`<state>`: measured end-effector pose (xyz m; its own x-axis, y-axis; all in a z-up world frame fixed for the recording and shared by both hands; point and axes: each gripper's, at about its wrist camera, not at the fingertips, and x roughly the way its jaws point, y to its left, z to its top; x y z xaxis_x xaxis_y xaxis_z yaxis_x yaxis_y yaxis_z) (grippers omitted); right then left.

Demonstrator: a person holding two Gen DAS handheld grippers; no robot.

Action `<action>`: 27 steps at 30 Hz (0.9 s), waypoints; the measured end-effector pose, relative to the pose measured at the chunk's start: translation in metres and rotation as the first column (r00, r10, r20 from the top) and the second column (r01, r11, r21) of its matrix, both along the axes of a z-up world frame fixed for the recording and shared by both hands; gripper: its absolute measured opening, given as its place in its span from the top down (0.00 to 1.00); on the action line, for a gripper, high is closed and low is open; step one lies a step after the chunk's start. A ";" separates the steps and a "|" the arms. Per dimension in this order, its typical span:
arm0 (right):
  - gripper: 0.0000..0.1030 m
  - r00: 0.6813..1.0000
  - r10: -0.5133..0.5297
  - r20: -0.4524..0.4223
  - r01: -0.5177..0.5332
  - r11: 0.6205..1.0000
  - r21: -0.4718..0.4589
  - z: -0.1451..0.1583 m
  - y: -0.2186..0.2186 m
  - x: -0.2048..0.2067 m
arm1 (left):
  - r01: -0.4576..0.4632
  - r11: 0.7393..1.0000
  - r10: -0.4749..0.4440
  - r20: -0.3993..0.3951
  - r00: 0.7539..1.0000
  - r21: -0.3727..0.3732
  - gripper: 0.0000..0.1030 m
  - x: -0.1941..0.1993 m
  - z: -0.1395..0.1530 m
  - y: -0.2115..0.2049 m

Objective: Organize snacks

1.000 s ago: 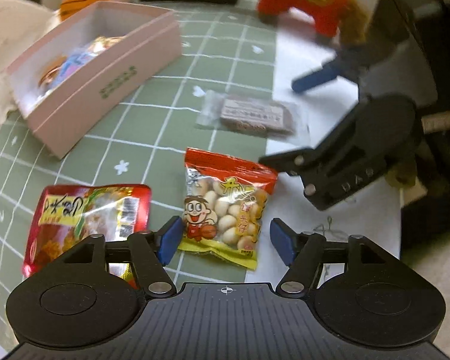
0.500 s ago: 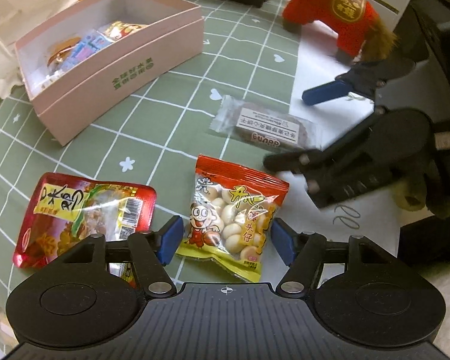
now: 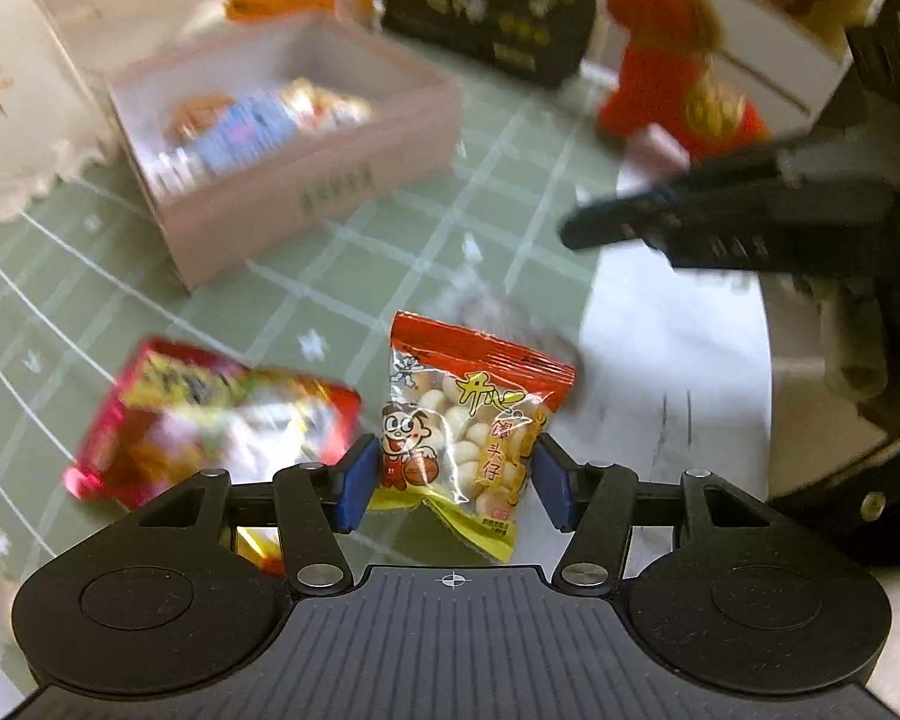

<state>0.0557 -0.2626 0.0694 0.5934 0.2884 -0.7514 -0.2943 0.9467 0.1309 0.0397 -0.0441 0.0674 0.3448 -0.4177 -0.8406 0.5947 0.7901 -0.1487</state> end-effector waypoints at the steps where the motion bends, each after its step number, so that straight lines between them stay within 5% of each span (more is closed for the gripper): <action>1: 0.92 1.000 0.003 0.007 -0.003 1.000 -0.004 0.004 -0.002 0.000 | -0.013 1.000 0.013 0.020 1.000 -0.012 0.41 0.003 0.007 0.002; 5: 0.91 1.000 0.013 -0.010 -0.013 0.999 -0.053 0.001 0.002 -0.003 | -0.109 0.988 0.124 0.135 0.983 -0.114 0.41 0.029 0.045 0.015; 8: 0.86 0.999 0.017 -0.030 -0.020 0.994 -0.103 -0.008 0.013 -0.007 | -0.202 0.952 0.248 0.191 0.950 -0.232 0.40 0.062 0.069 0.022; 12: 0.58 0.998 0.027 -0.056 -0.033 0.993 -0.111 -0.019 0.035 -0.005 | -0.276 0.926 0.329 0.192 0.925 -0.256 0.40 0.128 0.077 0.012; 13: 0.58 0.998 0.021 -0.062 -0.028 0.992 -0.125 -0.023 0.040 -0.003 | -0.298 0.915 0.357 0.202 0.912 -0.270 0.41 0.140 0.078 0.010; 17: 0.58 0.998 0.008 -0.068 -0.021 0.982 -0.190 -0.035 0.052 0.001 | -0.311 0.851 0.411 0.168 0.896 -0.424 0.42 0.151 0.092 0.020; 20: 0.58 0.997 0.000 -0.076 -0.013 0.984 -0.176 -0.037 0.050 0.002 | -0.293 0.843 0.405 0.175 0.897 -0.451 0.42 0.146 0.096 0.029; 22: 0.68 0.997 0.018 -0.081 -0.032 0.984 -0.174 -0.037 0.052 0.002 | -0.325 0.840 0.429 0.166 0.888 -0.434 0.42 0.141 0.092 0.038; 26: 0.79 0.994 0.060 -0.092 -0.074 0.986 -0.152 -0.036 0.056 -0.001 | -0.409 0.787 0.477 0.035 0.878 -0.463 0.42 0.125 0.066 0.063; 27: 0.91 0.994 0.064 -0.090 -0.078 0.985 -0.151 -0.034 0.056 -0.002 | -0.426 0.780 0.481 0.004 0.876 -0.459 0.42 0.117 0.055 0.070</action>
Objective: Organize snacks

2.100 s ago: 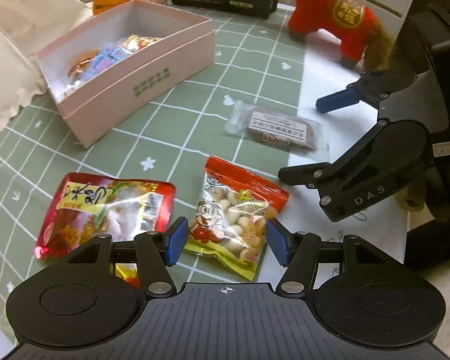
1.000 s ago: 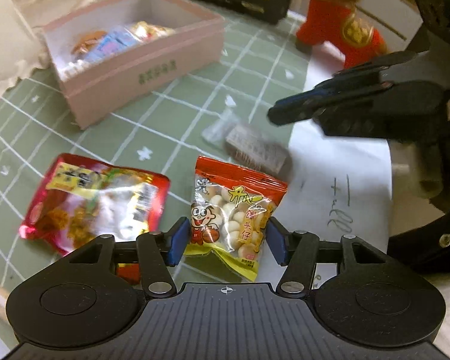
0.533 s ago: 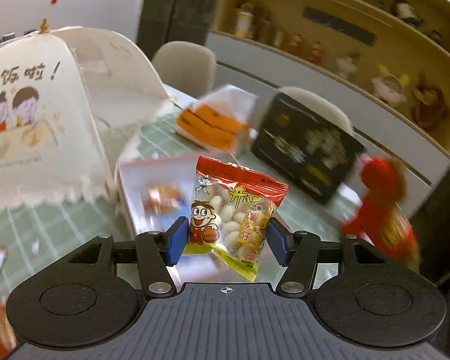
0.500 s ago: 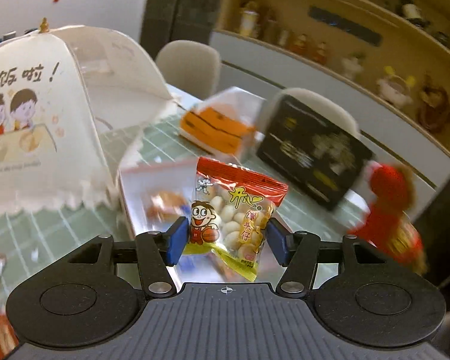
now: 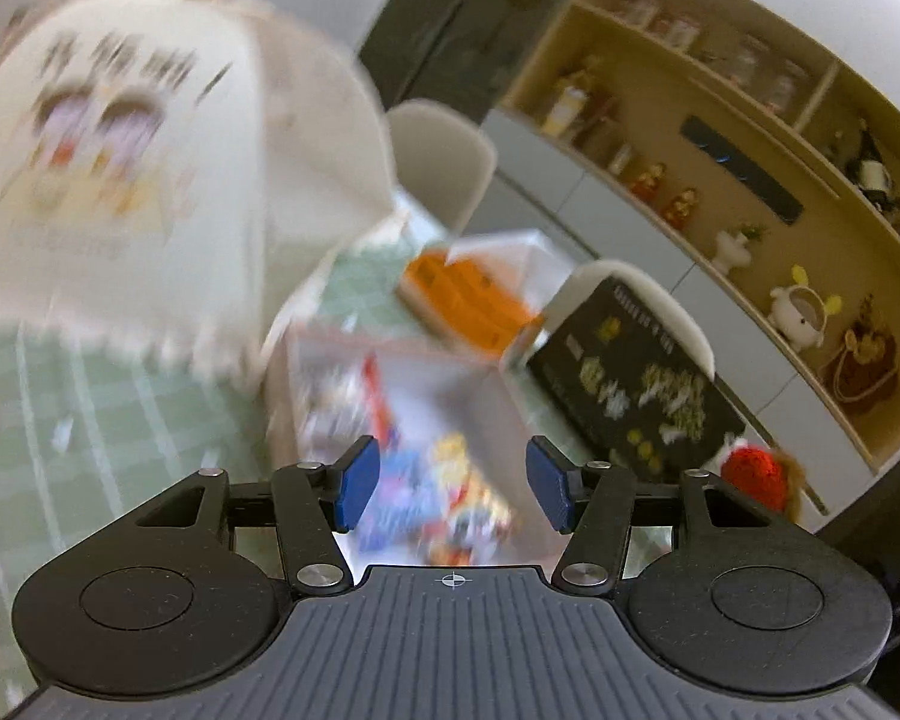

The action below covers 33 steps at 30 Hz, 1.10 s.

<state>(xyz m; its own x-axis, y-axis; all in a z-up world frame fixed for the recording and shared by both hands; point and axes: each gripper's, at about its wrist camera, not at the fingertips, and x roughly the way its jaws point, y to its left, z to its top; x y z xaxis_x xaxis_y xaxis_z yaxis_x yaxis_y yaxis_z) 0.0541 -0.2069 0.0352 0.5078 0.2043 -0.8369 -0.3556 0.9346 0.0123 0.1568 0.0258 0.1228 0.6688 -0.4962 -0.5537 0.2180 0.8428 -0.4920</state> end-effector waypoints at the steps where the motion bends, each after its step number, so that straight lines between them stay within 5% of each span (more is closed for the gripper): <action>1: 0.98 1.000 0.004 -0.001 -0.004 1.000 0.007 0.003 -0.001 0.001 | -0.004 1.000 0.004 -0.024 1.000 0.002 0.42 -0.007 -0.009 0.005; 9: 0.95 0.997 0.049 0.052 -0.051 0.998 0.039 0.047 -0.014 0.012 | -0.143 0.989 0.134 -0.193 0.972 -0.035 0.42 -0.084 -0.061 0.062; 13: 0.74 0.999 0.046 0.004 -0.046 0.999 0.011 0.028 -0.003 0.012 | -0.175 0.984 0.166 -0.206 0.964 -0.026 0.42 -0.112 -0.063 0.071; 19: 0.67 0.998 0.057 0.010 -0.057 0.998 0.010 0.006 0.007 -0.009 | -0.106 0.991 0.121 -0.193 0.974 0.087 0.42 -0.136 -0.060 0.057; 25: 0.67 1.000 0.015 -0.025 -0.015 1.000 -0.004 -0.003 0.012 -0.002 | -0.028 0.995 0.047 -0.202 0.978 0.093 0.42 -0.147 -0.060 0.043; 33: 0.59 0.999 -0.004 -0.034 0.003 0.999 -0.032 -0.011 0.004 -0.009 | -0.036 0.996 0.054 -0.226 0.973 0.085 0.42 -0.145 -0.066 0.044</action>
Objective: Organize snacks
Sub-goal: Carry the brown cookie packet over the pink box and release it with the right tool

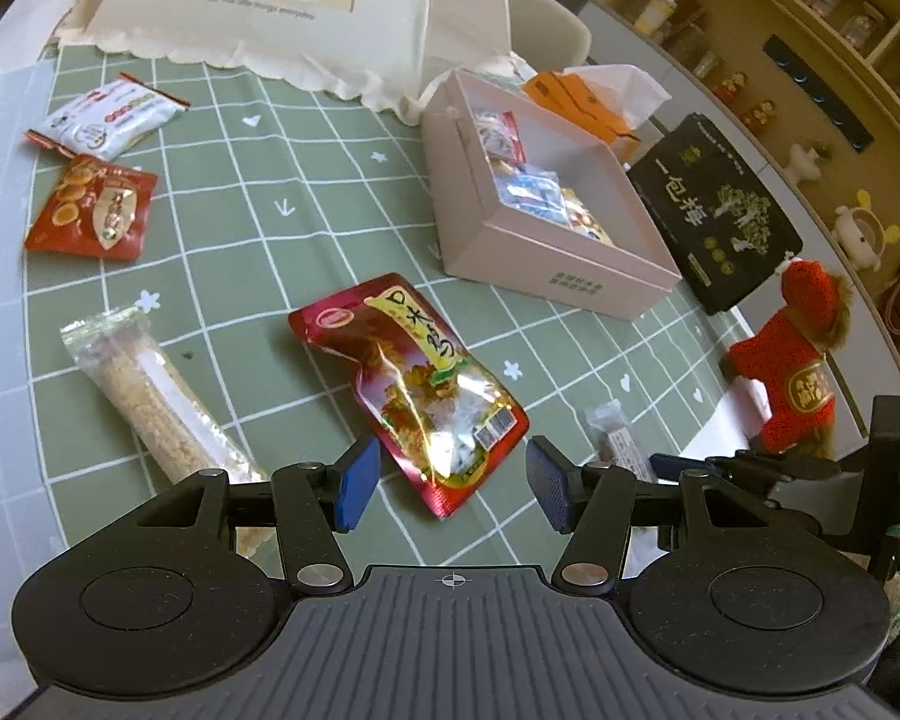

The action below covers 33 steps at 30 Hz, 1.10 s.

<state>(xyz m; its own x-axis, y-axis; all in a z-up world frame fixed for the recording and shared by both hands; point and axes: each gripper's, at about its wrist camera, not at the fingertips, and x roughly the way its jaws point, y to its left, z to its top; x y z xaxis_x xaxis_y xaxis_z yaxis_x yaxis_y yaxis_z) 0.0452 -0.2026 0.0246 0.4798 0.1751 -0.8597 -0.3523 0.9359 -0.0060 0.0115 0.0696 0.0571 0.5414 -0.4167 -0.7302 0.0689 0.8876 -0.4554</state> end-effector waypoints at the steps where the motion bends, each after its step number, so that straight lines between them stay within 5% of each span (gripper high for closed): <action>1: 0.64 1.000 0.005 0.000 -0.005 1.000 0.000 0.000 0.000 -0.001 | 0.006 1.000 -0.006 -0.004 1.000 -0.002 0.42 0.000 -0.001 -0.001; 8: 0.66 0.997 0.048 0.063 -0.050 0.998 0.034 0.033 -0.005 -0.002 | 0.005 1.000 -0.005 -0.005 1.000 -0.021 0.42 -0.001 -0.002 0.002; 14: 0.66 0.971 0.035 0.237 -0.059 0.994 0.095 0.116 -0.016 0.042 | -0.040 0.999 0.040 -0.012 0.999 -0.035 0.42 -0.001 -0.004 0.016; 19: 0.36 0.923 -0.087 0.374 0.016 0.982 0.187 0.166 -0.014 0.105 | -0.053 0.998 0.053 -0.009 0.999 -0.016 0.42 0.003 -0.001 0.023; 23: 0.36 0.936 -0.069 0.346 -0.002 0.979 0.202 0.160 -0.008 0.117 | -0.094 0.995 0.095 -0.008 0.995 0.015 0.42 0.004 0.000 0.041; 33: 0.36 0.982 0.117 0.149 -0.132 0.986 0.097 0.067 0.040 0.070 | -0.339 0.938 0.339 0.016 0.941 0.068 0.42 0.057 -0.004 0.124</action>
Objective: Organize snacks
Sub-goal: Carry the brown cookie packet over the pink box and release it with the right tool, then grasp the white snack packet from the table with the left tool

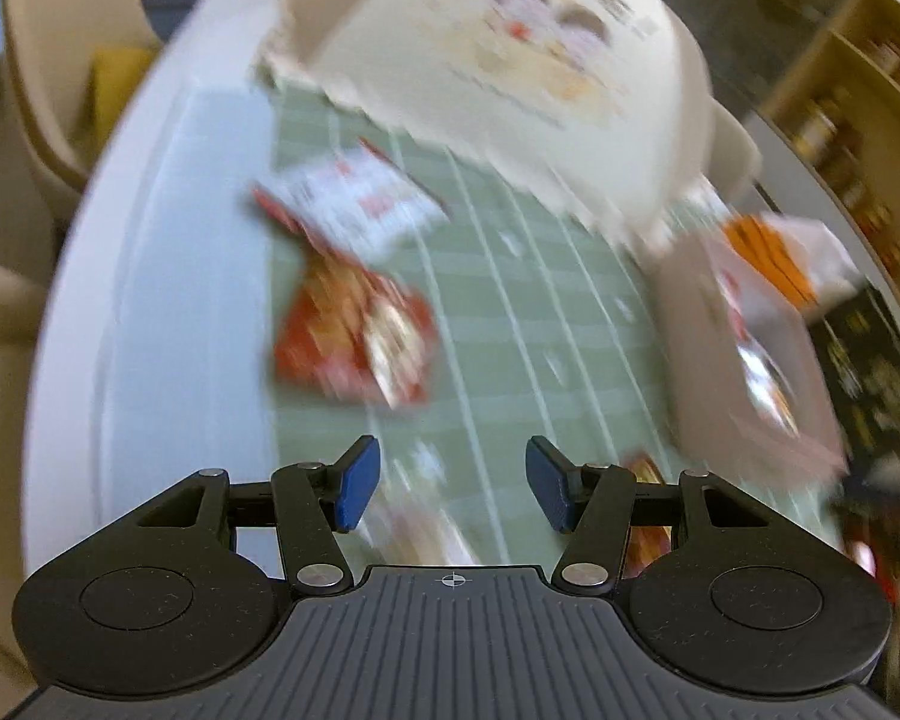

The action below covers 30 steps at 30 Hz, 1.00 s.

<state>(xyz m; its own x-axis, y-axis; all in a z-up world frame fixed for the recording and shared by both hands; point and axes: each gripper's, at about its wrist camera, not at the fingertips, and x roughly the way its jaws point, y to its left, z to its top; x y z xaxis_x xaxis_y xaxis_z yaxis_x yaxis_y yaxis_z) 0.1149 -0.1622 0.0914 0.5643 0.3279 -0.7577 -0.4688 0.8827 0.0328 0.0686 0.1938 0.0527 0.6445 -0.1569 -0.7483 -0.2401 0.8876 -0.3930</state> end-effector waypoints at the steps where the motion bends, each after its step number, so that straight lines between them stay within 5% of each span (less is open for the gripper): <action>1: 0.36 1.000 0.005 -0.015 -0.005 1.000 0.001 -0.005 0.003 -0.004 | -0.015 1.000 0.015 0.018 1.000 0.010 0.42 0.013 0.001 0.010; 6: 0.36 0.998 0.033 -0.060 -0.034 0.999 -0.015 -0.015 0.016 -0.027 | -0.083 0.984 0.065 0.115 0.991 0.156 0.42 0.090 0.003 0.054; 9: 0.36 0.997 0.030 -0.070 -0.034 0.997 -0.062 -0.021 0.020 -0.039 | -0.128 0.970 0.109 0.102 0.989 0.205 0.42 0.129 -0.006 0.081; 14: 0.36 0.997 0.016 -0.080 -0.024 0.994 -0.107 -0.026 0.017 -0.051 | -0.125 0.977 0.120 0.041 0.992 0.172 0.44 0.162 -0.031 0.108; 17: 0.36 0.995 0.001 -0.104 -0.010 0.996 -0.090 -0.033 0.017 -0.046 | -0.049 0.978 0.041 0.046 0.998 0.204 0.49 0.159 -0.031 0.099; 24: 0.36 0.990 0.032 -0.136 -0.035 0.999 -0.020 -0.042 0.048 -0.028 | 0.138 0.979 -0.144 0.034 0.989 0.152 0.52 0.115 -0.031 0.048; 30: 0.36 0.985 0.128 -0.117 -0.129 0.992 -0.001 -0.037 0.085 -0.023 | 0.146 0.988 -0.146 0.001 0.989 -0.043 0.53 0.064 -0.033 0.026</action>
<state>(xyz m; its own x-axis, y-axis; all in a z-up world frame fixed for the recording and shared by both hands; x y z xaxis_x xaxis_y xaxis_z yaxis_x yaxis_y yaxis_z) 0.0922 -0.0775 0.0542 0.4259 0.3851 -0.8187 -0.5720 0.8157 0.0861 0.1330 0.2194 0.0197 0.6106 -0.2816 -0.7402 -0.1097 0.8956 -0.4312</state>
